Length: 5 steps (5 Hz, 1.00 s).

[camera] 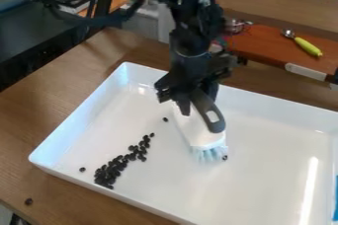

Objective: Sweep into pile

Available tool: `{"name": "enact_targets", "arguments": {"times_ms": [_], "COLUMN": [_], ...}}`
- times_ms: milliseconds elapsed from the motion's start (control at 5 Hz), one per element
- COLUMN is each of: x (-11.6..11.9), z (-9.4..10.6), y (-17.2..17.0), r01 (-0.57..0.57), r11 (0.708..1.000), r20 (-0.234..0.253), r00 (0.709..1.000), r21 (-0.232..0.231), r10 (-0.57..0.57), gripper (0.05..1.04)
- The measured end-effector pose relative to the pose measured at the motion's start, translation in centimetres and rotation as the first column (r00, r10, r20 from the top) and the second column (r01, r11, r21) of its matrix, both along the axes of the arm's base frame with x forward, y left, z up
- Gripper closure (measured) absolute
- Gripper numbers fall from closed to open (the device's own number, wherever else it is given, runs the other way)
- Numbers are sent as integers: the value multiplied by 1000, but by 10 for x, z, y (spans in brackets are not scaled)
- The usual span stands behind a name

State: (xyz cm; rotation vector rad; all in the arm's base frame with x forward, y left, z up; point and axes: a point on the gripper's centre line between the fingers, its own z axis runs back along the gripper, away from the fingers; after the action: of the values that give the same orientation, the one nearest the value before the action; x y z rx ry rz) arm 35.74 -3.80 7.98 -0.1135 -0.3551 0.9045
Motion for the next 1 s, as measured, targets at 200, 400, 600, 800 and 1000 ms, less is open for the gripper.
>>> {"name": "enact_targets", "arguments": {"times_ms": [200,400,600,800,1000], "x": [-8,-24,-46,-72,-89], "z": [-1,-1,-1,-1,4], "y": [11,24,35,39,51], "r01": [-36,-74,-104,-90,-88], "r11": [999,997,994,996,996], "r20": [-9,-24,-31,-44,-37], "r00": [999,997,994,995,995], "r21": [-8,-17,-16,-7,8], "r10": [36,73,104,90,88], "gripper": [578,578,579,579,578]}}
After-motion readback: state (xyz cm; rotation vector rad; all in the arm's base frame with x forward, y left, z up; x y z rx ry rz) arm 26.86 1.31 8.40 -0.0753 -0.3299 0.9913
